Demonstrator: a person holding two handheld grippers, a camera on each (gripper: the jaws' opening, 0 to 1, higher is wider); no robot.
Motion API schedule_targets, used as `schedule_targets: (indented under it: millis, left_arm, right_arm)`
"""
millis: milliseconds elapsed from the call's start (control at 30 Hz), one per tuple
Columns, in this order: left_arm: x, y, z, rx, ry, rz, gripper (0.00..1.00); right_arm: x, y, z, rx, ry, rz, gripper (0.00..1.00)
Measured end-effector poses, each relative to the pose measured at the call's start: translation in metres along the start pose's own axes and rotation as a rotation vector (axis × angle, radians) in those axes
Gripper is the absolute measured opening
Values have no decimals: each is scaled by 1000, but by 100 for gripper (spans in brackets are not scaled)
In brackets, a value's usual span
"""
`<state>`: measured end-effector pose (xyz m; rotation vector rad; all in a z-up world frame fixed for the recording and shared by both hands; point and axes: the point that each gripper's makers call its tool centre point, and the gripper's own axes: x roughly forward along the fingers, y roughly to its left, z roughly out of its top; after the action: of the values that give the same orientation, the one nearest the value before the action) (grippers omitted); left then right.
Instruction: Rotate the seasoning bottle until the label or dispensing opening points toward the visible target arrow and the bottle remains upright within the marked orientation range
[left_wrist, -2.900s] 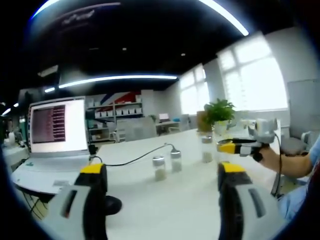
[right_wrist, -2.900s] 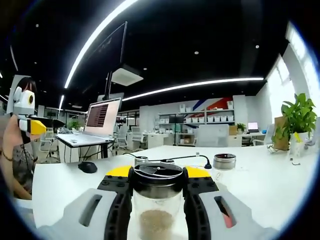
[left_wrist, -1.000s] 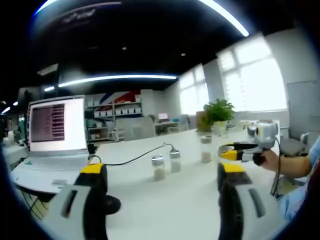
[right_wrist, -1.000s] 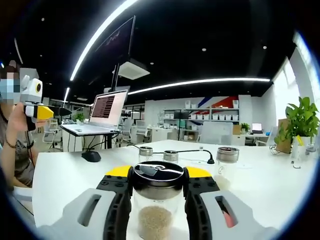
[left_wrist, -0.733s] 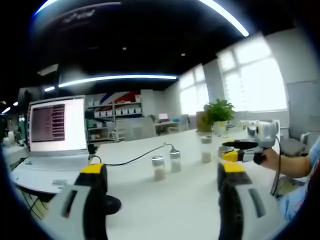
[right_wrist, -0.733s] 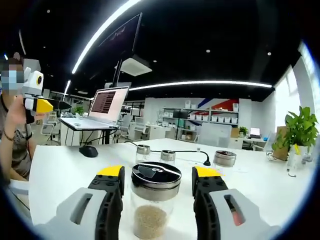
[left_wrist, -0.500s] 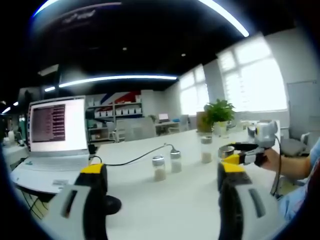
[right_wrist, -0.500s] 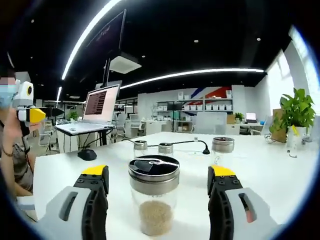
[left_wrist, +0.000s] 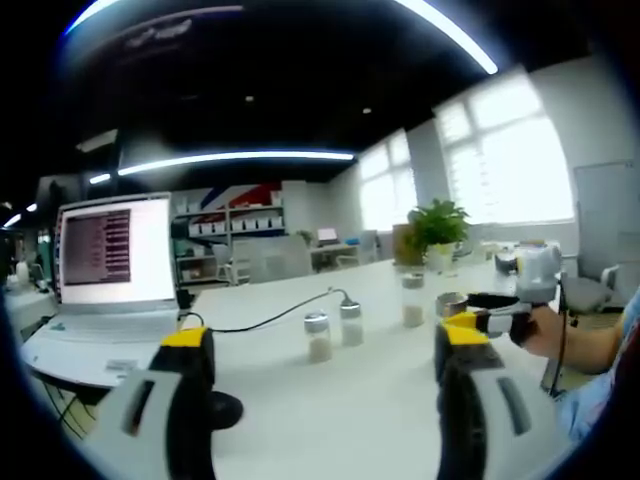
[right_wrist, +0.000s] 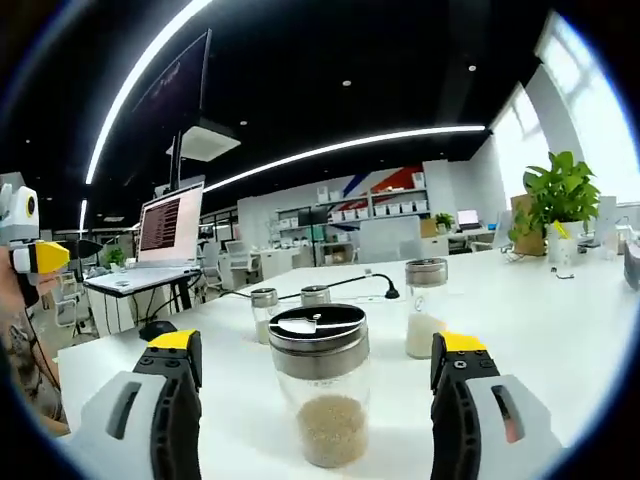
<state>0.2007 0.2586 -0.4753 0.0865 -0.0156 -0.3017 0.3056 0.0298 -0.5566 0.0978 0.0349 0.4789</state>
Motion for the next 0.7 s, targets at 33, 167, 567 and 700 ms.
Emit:
schedule_targets:
  millis: [33, 167, 567, 700]
  left_arm:
    - [0, 0, 0, 0, 0, 1, 97]
    - [0, 0, 0, 0, 0, 0, 97]
    - [-1, 0, 1, -4, -3, -6, 97]
    - [-1, 0, 0, -2, 0, -8, 97]
  right_arm:
    - [-1, 0, 1, 1, -10, -19, 98]
    - [-1, 4, 4, 20, -43, -52, 92]
    - [2, -3, 6, 4, -71, -158, 83]
    - [3, -7, 6, -12, -75, -192, 76]
